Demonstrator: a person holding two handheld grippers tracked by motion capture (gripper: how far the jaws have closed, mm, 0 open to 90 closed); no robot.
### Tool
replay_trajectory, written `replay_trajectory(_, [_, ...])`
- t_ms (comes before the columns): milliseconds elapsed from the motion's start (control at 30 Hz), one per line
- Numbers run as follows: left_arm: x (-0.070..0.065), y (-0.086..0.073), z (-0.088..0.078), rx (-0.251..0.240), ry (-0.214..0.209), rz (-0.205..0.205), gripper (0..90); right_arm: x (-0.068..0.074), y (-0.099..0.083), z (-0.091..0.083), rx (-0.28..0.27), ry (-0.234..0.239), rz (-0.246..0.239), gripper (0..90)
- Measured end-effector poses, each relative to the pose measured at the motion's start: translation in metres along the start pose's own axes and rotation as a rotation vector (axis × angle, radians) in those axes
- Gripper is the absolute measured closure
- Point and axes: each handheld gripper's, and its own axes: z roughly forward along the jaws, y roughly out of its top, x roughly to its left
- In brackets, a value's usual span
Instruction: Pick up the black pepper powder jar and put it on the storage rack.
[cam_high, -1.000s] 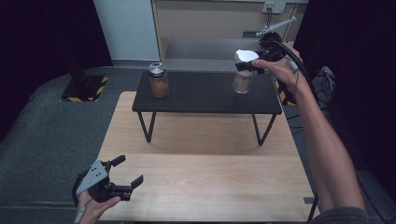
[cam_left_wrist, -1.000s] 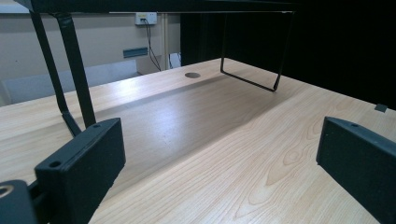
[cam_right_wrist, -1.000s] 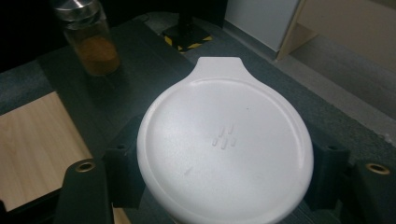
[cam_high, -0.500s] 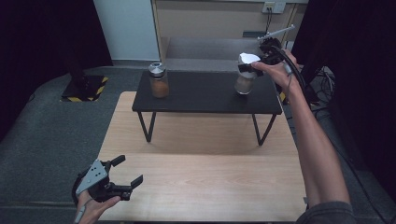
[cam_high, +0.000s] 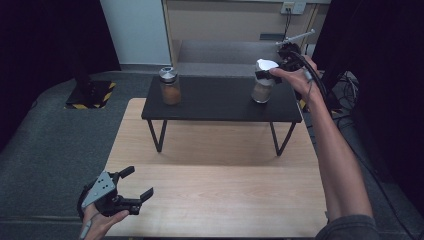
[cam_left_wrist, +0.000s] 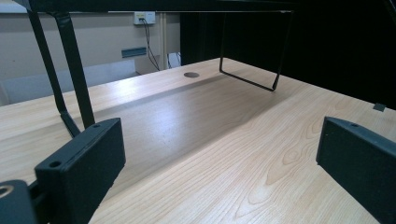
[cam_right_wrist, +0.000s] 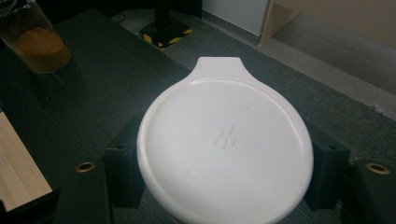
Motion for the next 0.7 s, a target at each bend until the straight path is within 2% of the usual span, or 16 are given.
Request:
replay_trajectory(67, [0.0,0.0,0.0,0.002,0.0,0.002,0.0,-0.002,-0.003,0.0,-0.009,0.009,-0.006,29.6])
replay_trajectory(167, [0.0,0.0,0.0,0.0,0.0,0.005,0.0,0.002,-0.012,-0.004,-0.076,-0.013,0.0,15.4])
replay_trajectory(200, [-0.001,0.001,0.0,0.0,0.0,0.007,0.0,0.0,-0.013,-0.006,-0.081,-0.001,0.016,12.2])
replay_trajectory(267, [-0.001,0.001,0.0,-0.003,-0.001,0.007,0.0,0.002,-0.016,-0.011,-0.098,-0.026,0.024,7.0])
replay_trajectory(333, [-0.001,0.001,0.0,-0.002,-0.003,0.009,0.0,-0.002,-0.02,-0.018,-0.125,-0.007,0.051,6.5])
replay_trajectory(400, [-0.002,0.002,0.0,-0.002,-0.005,0.017,0.0,0.003,-0.023,-0.029,-0.156,-0.041,0.025,6.2])
replay_trajectory(533, [-0.002,0.002,0.001,-0.004,-0.011,0.017,0.0,0.015,-0.027,-0.055,-0.201,-0.076,-0.018,8.3])
replay_trajectory(600, [-0.002,0.002,0.002,0.002,-0.012,0.021,0.0,0.016,-0.032,-0.067,-0.222,-0.054,-0.013,8.0])
replay_trajectory(700, [-0.003,0.003,0.002,-0.003,-0.013,0.023,0.0,0.021,-0.039,-0.083,-0.253,-0.047,-0.037,7.2])
